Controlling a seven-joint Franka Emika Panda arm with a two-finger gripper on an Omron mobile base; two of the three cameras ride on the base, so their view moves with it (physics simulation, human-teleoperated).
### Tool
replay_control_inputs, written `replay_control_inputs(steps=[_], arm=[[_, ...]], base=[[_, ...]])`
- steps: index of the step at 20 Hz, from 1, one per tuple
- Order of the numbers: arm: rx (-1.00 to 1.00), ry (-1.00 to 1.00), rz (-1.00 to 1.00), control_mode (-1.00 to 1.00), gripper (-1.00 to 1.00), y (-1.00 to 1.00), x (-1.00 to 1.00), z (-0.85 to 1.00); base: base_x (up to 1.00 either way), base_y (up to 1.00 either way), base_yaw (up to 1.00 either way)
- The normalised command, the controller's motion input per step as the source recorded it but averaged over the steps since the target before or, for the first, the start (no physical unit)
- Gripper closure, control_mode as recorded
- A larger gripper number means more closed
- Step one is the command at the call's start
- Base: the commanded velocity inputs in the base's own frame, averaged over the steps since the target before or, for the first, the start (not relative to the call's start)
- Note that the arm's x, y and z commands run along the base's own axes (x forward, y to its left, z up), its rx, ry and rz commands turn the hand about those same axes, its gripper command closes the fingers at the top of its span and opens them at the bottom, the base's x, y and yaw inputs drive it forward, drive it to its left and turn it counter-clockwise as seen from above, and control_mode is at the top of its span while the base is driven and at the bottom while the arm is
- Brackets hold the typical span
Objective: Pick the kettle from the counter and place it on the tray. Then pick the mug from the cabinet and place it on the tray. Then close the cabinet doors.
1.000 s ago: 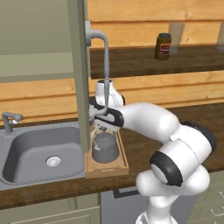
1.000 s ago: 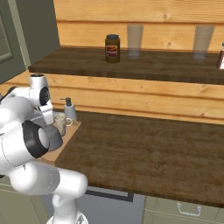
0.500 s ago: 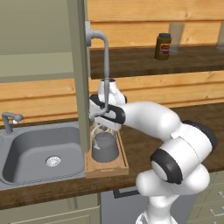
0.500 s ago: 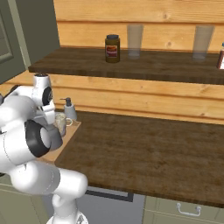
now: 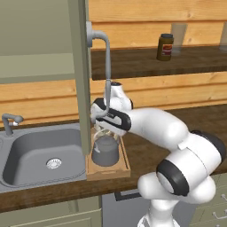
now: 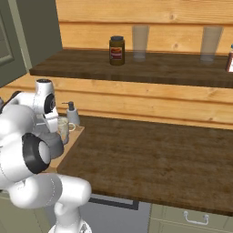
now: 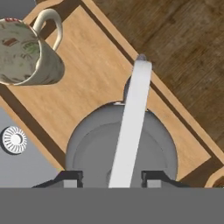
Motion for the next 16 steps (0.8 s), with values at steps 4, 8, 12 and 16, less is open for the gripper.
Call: replay_control_inputs(steps=[4, 8, 12, 16], arm=[[0.01, 0.00, 0.00, -1.00, -1.00, -0.12, -0.06, -0.07], [0.00, 0.00, 0.00, -1.00, -1.00, -0.09, -0.07, 0.00], [0.00, 0.00, -0.02, -1.00, -1.00, -0.05, -0.10, 0.02], [0.00, 0.00, -0.05, -1.00, -1.00, -0.05, -0.05, 0.01]], base=[[0.00, 0.00, 0.00], [0.00, 0.00, 0.00], [0.00, 0.00, 0.00], [0.00, 0.00, 0.00]])
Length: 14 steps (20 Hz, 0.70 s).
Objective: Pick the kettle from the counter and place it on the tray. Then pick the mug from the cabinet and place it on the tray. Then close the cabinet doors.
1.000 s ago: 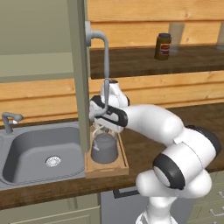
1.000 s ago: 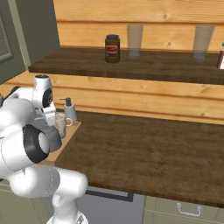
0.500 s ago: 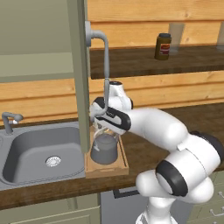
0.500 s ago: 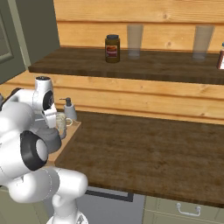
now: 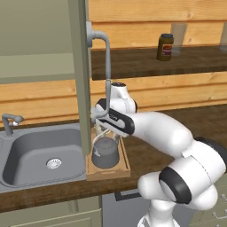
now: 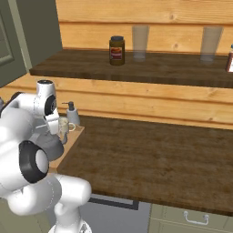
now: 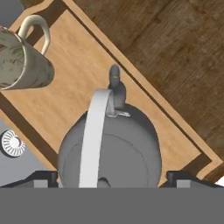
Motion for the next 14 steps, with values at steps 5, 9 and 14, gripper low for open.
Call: replay_control_inputs(steps=[5, 9, 14], arm=[[0.00, 0.00, -0.07, -1.00, -1.00, -0.10, -0.20, 0.27], [0.00, 0.00, -0.10, -1.00, -1.00, -0.12, -0.41, 0.64], [0.03, 0.00, -0.08, -1.00, -1.00, -0.12, -0.72, 0.54]], base=[[0.00, 0.00, 0.00], [0.00, 0.00, 0.00], [0.00, 0.00, 0.00]])
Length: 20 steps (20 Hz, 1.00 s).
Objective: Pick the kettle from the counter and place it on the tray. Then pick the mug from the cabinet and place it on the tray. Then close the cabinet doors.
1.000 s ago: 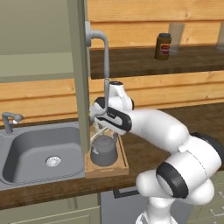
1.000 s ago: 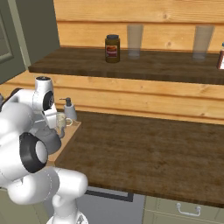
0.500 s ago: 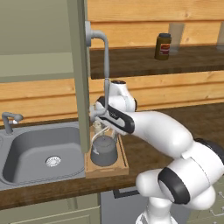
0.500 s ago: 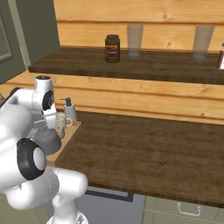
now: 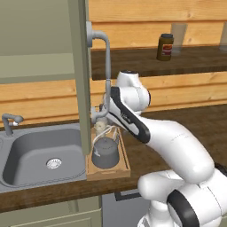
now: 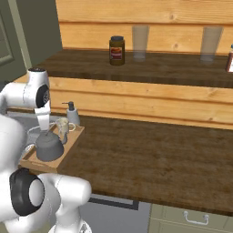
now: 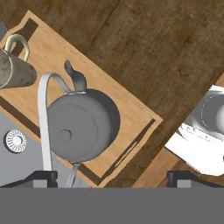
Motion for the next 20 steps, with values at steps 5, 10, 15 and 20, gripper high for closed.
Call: replay_control_inputs(steps=[5, 10, 15, 20], arm=[[0.00, 0.00, -0.01, -1.00, -1.00, -0.42, -0.98, 0.16], [-0.01, -0.08, 0.00, -1.00, -1.00, -0.53, -0.99, 0.15], [-0.14, -0.15, 0.11, -1.00, -1.00, -0.64, -0.84, 0.41], [-0.06, -0.02, 0.05, -1.00, -1.00, -0.21, -0.47, 0.34]], base=[[0.00, 0.00, 0.00], [0.00, 0.00, 0.00], [0.00, 0.00, 0.00], [0.00, 0.00, 0.00]])
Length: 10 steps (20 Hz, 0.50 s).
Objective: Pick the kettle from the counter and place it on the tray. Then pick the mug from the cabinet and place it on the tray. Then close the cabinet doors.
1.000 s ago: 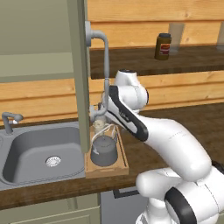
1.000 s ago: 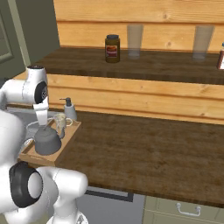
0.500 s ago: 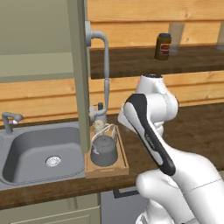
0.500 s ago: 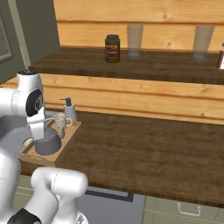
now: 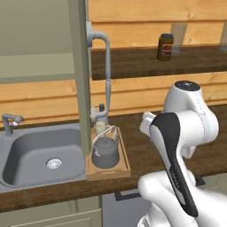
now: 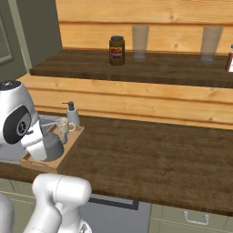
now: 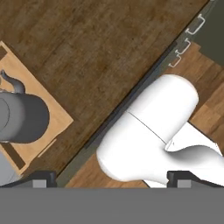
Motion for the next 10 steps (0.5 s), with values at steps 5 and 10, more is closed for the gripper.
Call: replay_control_inputs(steps=[5, 10], arm=[[0.00, 0.02, 0.03, -1.00, -1.00, 0.00, -0.01, -0.01], [0.00, -0.05, 0.00, -1.00, -1.00, -0.09, -0.33, -0.03]], base=[[0.00, 0.00, 0.00], [0.00, 0.00, 0.00]])
